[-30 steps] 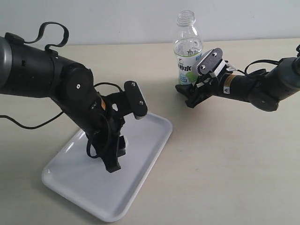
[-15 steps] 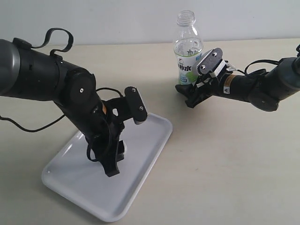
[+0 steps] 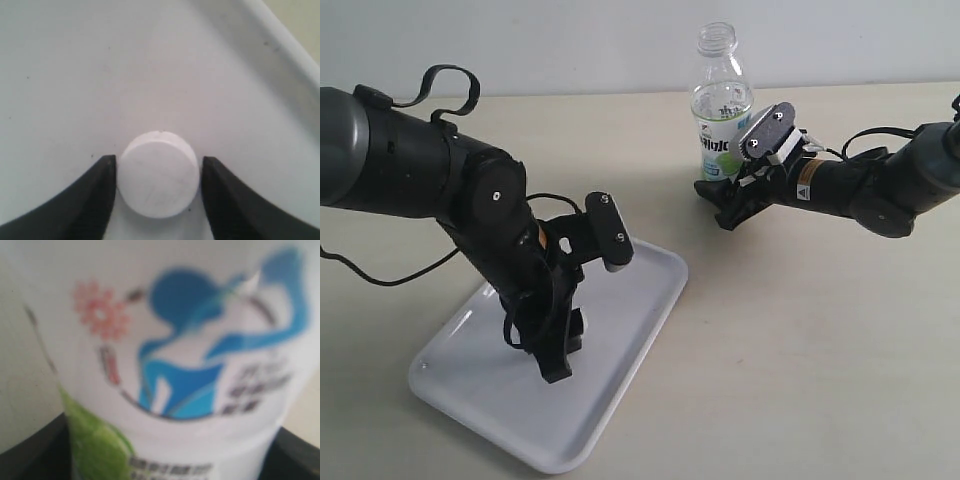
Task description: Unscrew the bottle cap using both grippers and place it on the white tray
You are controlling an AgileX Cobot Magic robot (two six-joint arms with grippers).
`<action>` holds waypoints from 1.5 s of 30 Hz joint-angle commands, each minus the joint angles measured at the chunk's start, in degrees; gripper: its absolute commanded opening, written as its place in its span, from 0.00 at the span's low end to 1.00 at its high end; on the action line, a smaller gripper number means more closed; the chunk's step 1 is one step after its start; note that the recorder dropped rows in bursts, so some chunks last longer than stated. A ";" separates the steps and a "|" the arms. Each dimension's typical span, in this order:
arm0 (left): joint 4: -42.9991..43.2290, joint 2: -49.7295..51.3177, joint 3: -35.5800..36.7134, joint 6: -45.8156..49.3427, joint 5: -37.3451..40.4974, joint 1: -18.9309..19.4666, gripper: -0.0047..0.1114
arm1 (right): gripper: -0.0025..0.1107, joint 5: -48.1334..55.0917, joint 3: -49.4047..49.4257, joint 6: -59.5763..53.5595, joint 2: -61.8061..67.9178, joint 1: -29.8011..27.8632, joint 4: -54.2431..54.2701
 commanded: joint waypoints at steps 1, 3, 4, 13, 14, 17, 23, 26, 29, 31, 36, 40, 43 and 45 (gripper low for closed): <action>-0.55 0.02 0.25 -2.58 0.02 -0.21 0.70 | 0.02 2.28 -0.23 -0.36 -0.30 0.00 -0.12; -0.26 0.02 0.25 -2.58 0.02 -0.21 0.69 | 0.02 2.28 -0.23 -0.36 -0.30 0.00 -0.12; 0.30 -0.09 0.25 -2.58 0.02 -0.21 0.69 | 0.02 2.28 -0.23 -0.36 -0.30 0.00 -0.12; 1.29 -7.41 -0.10 -2.58 -0.70 -0.21 0.08 | 0.02 -2.32 -0.23 8.93 -0.91 0.00 0.19; 1.29 -7.97 -0.10 -2.34 -0.81 -0.21 0.05 | 0.02 -3.22 -0.23 9.71 -0.91 0.00 -0.32; 1.29 -9.15 -0.10 -2.34 -1.03 -0.21 0.04 | 0.02 -5.05 -0.23 11.85 -0.91 0.00 -1.45; 1.29 -9.40 -0.10 -2.46 -1.27 -0.21 0.04 | 0.02 -7.03 -0.23 12.00 -0.91 0.00 -2.91; 1.29 -9.40 -0.10 -2.46 -1.41 -0.21 0.04 | 0.02 -6.91 -0.23 12.08 -0.91 0.00 -4.26; 1.19 -9.40 -0.10 -2.46 -1.42 -0.21 0.04 | 0.02 -6.68 -0.23 12.08 -0.78 0.00 -6.01; 1.19 -9.40 -0.10 -2.46 -1.42 -0.21 0.04 | 0.02 -7.76 -0.23 11.97 -0.28 0.00 -6.92; 1.19 -9.40 -0.10 -2.46 -1.65 -0.21 0.04 | 0.02 -8.88 -0.23 11.97 1.08 0.00 -7.03; 1.19 -9.40 -0.10 -2.46 -1.65 -0.21 0.04 | 0.02 -9.95 -0.23 11.97 1.34 0.00 -7.03; 1.19 -9.40 -0.10 -2.46 -1.65 -0.21 0.04 | 0.02 -11.82 -0.23 11.97 1.37 0.00 -8.00; 1.19 -9.40 -0.10 -2.46 -1.65 -0.21 0.04 | 0.02 -11.82 -0.23 11.97 1.37 0.00 -9.21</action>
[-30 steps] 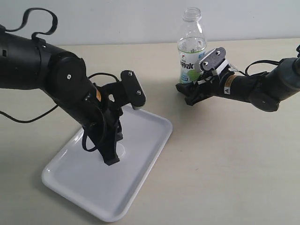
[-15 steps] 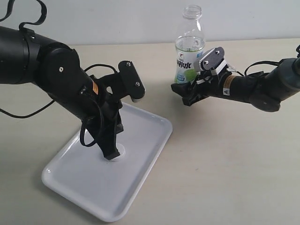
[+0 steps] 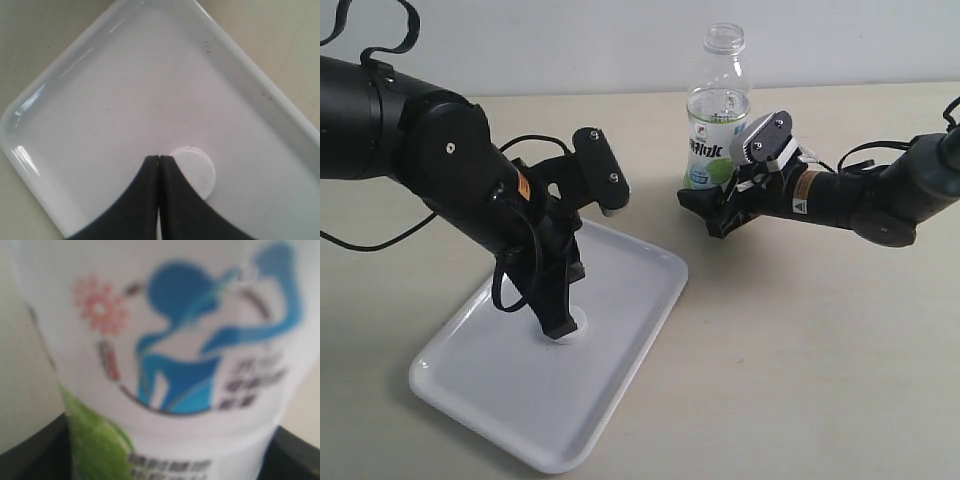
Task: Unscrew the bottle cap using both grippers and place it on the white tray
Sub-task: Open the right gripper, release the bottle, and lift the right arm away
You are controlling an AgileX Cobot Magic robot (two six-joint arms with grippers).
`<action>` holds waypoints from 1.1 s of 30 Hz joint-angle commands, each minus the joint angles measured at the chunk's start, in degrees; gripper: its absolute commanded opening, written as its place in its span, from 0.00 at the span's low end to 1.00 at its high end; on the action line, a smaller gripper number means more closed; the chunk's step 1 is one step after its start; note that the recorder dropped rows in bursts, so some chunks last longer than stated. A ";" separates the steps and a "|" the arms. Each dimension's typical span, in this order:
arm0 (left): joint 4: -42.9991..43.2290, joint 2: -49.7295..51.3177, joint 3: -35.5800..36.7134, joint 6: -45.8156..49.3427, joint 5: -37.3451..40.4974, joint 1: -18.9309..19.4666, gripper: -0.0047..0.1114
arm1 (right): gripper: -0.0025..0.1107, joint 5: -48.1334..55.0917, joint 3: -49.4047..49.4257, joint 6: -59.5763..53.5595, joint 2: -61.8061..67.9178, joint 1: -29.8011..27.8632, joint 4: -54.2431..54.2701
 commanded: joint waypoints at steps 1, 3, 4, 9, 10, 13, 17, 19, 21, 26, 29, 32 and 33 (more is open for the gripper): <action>0.02 -0.55 -0.10 -0.51 -0.44 -0.21 0.04 | 0.02 -3.89 -0.23 0.07 -0.32 0.00 -1.71; 0.02 -0.55 -0.10 -0.51 -0.44 -0.21 0.04 | 0.02 -3.89 -0.23 0.07 0.18 0.00 -1.89; 0.02 -0.55 -0.10 -0.51 -0.44 -0.21 0.04 | 0.02 -3.89 -0.23 0.07 0.43 0.00 -1.89; 0.02 -0.55 -0.10 -0.51 -0.44 -0.21 0.04 | 0.02 -3.89 -0.23 0.00 0.56 0.00 -1.78; 0.02 -0.55 -0.10 -0.51 -0.44 -0.21 0.04 | 0.02 -3.89 -0.23 0.00 0.56 0.00 -1.65; 0.02 -0.55 -0.10 -0.51 -0.58 -0.21 0.04 | 0.07 -3.89 -0.23 0.00 0.56 0.00 -1.67; 0.02 -0.55 -0.10 -0.51 -0.58 -0.21 0.04 | 0.28 -3.78 -0.23 0.00 0.56 0.00 -2.56; 0.02 -0.55 -0.10 -0.51 -0.58 -0.21 0.04 | 0.36 -3.78 -0.23 0.00 0.56 0.00 -4.06; 0.02 -0.55 -0.10 -0.51 -0.58 -0.21 0.04 | 0.41 -3.78 -0.23 0.00 0.56 0.00 -4.84; 0.02 -0.55 -0.10 -0.51 -0.58 -0.21 0.04 | 0.47 -3.78 -0.23 0.00 0.56 0.00 -5.07; 0.02 -0.55 -0.10 -0.51 -0.71 -0.21 0.04 | 0.51 -3.78 -0.23 0.10 0.56 0.00 -5.07; 0.02 -0.55 -0.10 -0.51 -0.71 -0.21 0.04 | 0.54 -3.78 -0.23 0.10 0.56 0.00 -7.05; 0.02 -0.55 -0.10 -0.51 -0.71 -0.21 0.04 | 0.54 -3.78 -0.23 0.10 0.56 0.00 -7.95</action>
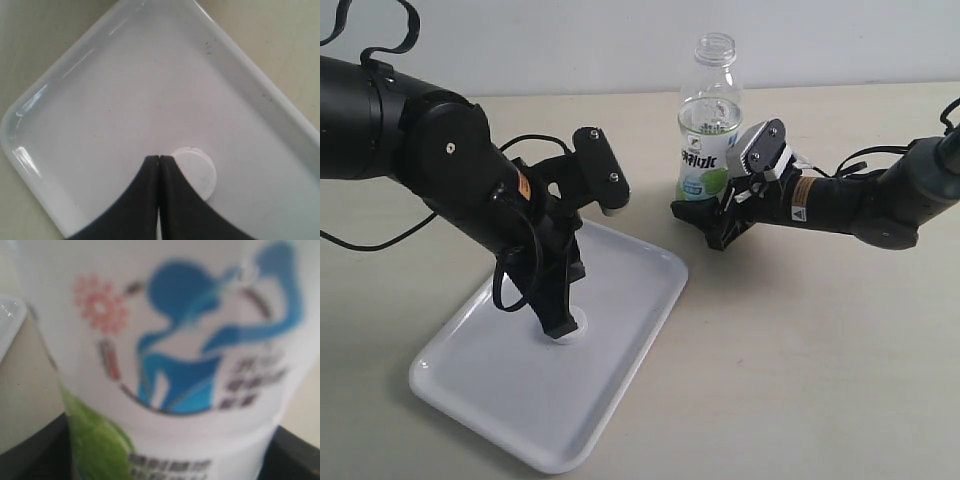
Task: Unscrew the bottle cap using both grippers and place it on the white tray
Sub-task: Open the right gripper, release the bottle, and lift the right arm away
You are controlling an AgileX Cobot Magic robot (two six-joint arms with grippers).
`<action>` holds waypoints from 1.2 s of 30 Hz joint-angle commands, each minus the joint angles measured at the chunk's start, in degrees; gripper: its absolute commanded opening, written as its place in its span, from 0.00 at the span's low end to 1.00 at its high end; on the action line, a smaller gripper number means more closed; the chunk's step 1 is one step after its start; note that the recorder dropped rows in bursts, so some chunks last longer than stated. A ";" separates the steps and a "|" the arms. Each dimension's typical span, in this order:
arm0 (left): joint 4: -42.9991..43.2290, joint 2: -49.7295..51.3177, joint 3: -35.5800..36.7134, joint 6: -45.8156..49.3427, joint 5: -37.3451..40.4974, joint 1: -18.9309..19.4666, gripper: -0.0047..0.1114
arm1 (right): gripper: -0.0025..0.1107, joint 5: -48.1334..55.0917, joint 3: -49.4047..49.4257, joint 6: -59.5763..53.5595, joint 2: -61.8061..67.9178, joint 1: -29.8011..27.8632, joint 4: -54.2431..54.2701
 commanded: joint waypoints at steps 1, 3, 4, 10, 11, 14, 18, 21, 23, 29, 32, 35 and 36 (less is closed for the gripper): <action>0.02 -0.55 -0.10 -0.51 -0.53 -0.21 0.04 | 0.54 -1.50 -0.23 0.10 -0.23 0.00 -3.32; 0.02 -0.55 -0.10 -0.51 -0.53 -0.21 0.04 | 0.54 -1.50 -0.23 0.56 -0.23 0.00 -4.26; 0.02 -0.55 -0.10 -0.51 -0.53 -0.21 0.04 | 0.54 -1.50 -0.23 1.02 -0.23 0.00 -5.03; 0.02 -0.55 -0.10 -0.51 -0.75 -0.21 0.04 | 0.57 -1.38 -0.23 1.34 -0.23 0.00 -5.20; 0.02 -0.55 -0.10 -0.51 -0.91 -0.21 0.04 | 0.60 -1.38 -0.23 1.34 -0.23 0.00 -4.63; 0.02 -0.55 -0.10 -0.51 -0.91 -0.21 0.04 | 0.67 -1.38 -0.23 1.34 -0.97 0.00 -3.84; 0.02 -0.55 -0.10 -0.39 -0.92 -0.21 0.04 | 0.68 -1.21 -0.23 2.79 -3.15 0.00 -2.92; 0.02 -0.55 -0.10 -0.39 -0.92 -0.21 0.04 | 0.77 -1.21 -0.23 3.13 -3.95 0.00 -2.46; 0.02 -0.55 -0.10 -0.39 -0.92 -0.21 0.04 | 0.82 -1.10 -0.23 3.13 -4.49 0.00 -0.54; 0.02 -0.55 -0.10 -0.39 -0.23 -0.21 0.04 | 0.89 -0.09 -0.23 6.55 -7.64 0.00 -1.56; 0.02 -0.55 -0.10 -0.39 -0.10 -0.21 0.04 | 0.91 -0.09 -0.23 9.61 -8.94 0.00 -1.83; 0.02 -0.55 -0.10 -0.39 0.19 -0.21 0.04 | 0.91 -0.09 -0.23 10.62 -10.01 0.00 -3.03; 0.13 -0.55 -0.10 -0.39 0.31 -0.21 0.04 | 0.91 -0.09 -0.23 10.62 -10.33 0.00 -3.49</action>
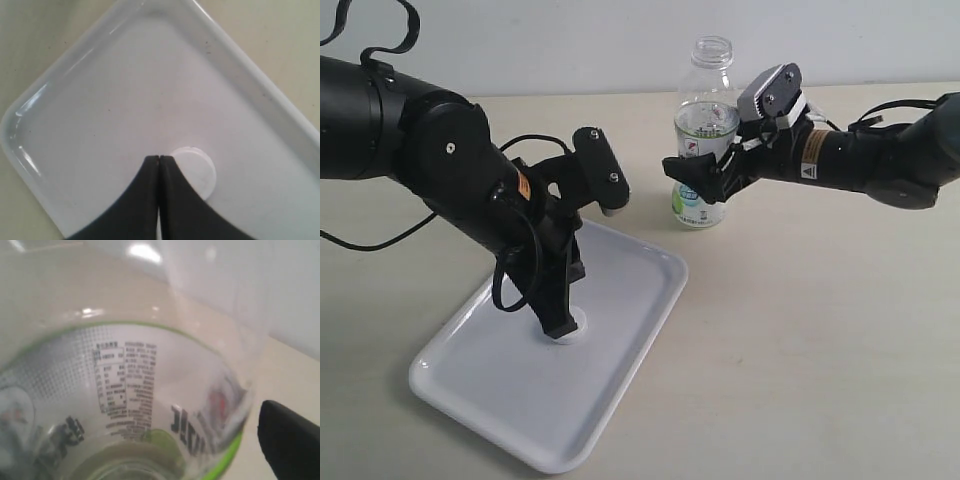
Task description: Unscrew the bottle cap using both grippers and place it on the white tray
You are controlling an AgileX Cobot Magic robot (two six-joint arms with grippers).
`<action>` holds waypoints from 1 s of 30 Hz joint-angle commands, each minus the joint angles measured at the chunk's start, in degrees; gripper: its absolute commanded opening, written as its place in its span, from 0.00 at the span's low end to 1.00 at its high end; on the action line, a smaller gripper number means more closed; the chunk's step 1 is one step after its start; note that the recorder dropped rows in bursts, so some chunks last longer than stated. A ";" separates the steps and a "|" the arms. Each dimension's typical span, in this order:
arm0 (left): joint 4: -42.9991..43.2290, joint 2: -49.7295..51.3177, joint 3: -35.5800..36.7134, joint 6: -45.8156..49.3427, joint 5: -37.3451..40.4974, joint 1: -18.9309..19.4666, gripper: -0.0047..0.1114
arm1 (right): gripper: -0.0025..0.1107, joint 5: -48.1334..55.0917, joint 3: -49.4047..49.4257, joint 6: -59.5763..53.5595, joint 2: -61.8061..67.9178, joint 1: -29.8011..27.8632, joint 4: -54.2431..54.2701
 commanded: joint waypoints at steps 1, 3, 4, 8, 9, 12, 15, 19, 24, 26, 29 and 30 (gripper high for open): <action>0.13 -0.55 -0.10 -0.39 0.43 -0.21 0.04 | 0.91 -0.24 -0.23 1.63 -1.99 0.00 -2.57; 0.13 -0.55 -0.10 -0.39 0.43 -0.21 0.04 | 0.91 -0.35 -0.23 1.86 -2.93 0.00 -3.82; 0.13 -0.55 -0.10 -0.39 0.57 -0.21 0.04 | 0.91 -0.35 -0.23 2.72 -3.32 0.00 -4.39; 0.24 -0.55 -0.10 -0.39 0.55 -0.21 0.04 | 0.91 -0.56 -0.23 5.48 -5.00 0.00 -4.68; 0.24 -0.55 -0.10 -0.39 0.55 -0.21 0.04 | 0.91 -0.56 -0.23 5.95 -5.51 0.00 -4.92; 0.24 -0.55 -0.10 -0.39 0.55 -0.21 0.04 | 0.91 -0.71 -0.23 6.39 -6.77 0.00 -7.15; 0.24 -0.55 -0.10 -0.39 0.55 -0.21 0.04 | 0.91 -0.95 -0.23 9.60 -9.74 0.00 -7.65; 0.24 -0.55 -0.10 -0.39 0.55 -0.21 0.04 | 0.91 -0.95 -0.23 11.68 -13.52 0.00 -9.34; 0.24 -0.55 -0.10 -0.39 0.55 -0.21 0.04 | 0.91 -0.95 -0.23 16.79 -20.62 0.00 -11.67; 0.24 -0.55 -0.10 -0.39 0.55 -0.21 0.04 | 0.91 -0.95 -0.23 18.49 -23.89 0.00 -11.67; 0.24 -0.55 -0.10 -0.39 0.55 -0.21 0.04 | 0.91 -0.95 -0.23 23.29 -28.79 0.00 -11.67; 0.24 -0.55 -0.10 -0.39 0.55 -0.21 0.04 | 0.91 -0.84 -0.23 25.95 -30.10 0.00 -12.16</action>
